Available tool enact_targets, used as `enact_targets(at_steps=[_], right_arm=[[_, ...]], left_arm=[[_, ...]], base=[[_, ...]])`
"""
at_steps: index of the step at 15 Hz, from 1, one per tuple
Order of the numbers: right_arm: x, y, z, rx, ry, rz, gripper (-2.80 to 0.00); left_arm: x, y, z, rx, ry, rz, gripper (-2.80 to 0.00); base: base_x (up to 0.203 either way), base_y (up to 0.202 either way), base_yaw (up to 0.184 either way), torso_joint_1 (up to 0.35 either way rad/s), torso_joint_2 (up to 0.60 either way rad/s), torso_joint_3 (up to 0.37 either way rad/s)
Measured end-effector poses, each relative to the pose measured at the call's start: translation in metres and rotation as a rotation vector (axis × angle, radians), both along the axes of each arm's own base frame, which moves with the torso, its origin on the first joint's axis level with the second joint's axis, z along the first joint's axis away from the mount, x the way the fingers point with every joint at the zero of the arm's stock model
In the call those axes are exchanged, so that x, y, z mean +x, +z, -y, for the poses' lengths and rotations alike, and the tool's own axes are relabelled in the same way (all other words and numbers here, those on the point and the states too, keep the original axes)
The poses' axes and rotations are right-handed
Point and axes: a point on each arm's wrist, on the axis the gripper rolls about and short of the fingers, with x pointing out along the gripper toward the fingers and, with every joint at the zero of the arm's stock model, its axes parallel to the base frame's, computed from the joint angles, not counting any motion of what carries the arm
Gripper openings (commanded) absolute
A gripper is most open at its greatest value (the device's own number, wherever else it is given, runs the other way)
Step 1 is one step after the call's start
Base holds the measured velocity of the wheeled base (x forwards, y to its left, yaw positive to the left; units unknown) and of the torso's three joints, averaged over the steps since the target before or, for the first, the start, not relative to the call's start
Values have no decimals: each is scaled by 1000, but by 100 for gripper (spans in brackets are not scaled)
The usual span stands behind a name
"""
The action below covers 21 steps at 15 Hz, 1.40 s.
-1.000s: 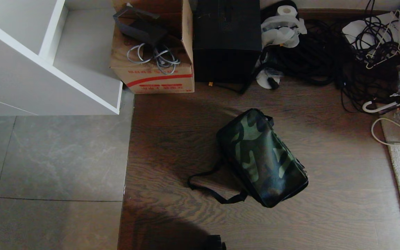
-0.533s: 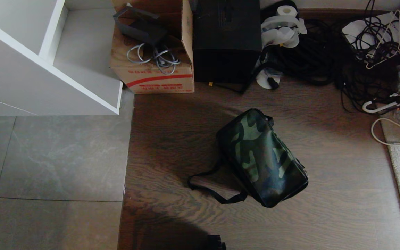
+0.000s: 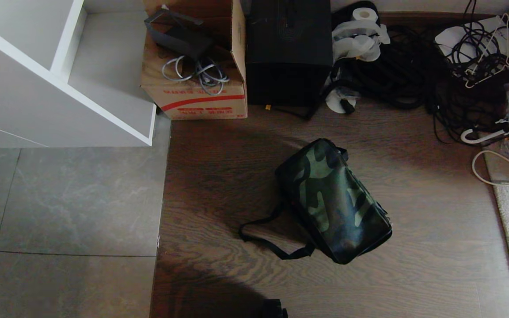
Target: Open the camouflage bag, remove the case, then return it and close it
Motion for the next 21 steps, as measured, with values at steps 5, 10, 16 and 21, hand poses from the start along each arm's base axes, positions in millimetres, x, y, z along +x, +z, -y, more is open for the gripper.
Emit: enact_targets(at_steps=[5, 10, 16, 21], right_arm=[[0, 0, 0, 0, 0, -1, -280], [0, 0, 0, 0, 0, -1, -280], [0, 0, 0, -6, 2, 0, -280], [0, 0, 0, 9, -2, -3, -280]], left_arm=[[0, 0, 0, -3, 0, 0, -280], [0, 0, 0, -3, 0, 0, -280], [0, 0, 0, -3, 0, 0, -280], [0, 0, 0, -5, 0, 0, -280]], base=[[0, 0, 0, 3, 3, 181], [0, 0, 0, 4, 2, 206], [0, 0, 0, 2, 2, 203], [0, 0, 0, 2, 0, 205]])
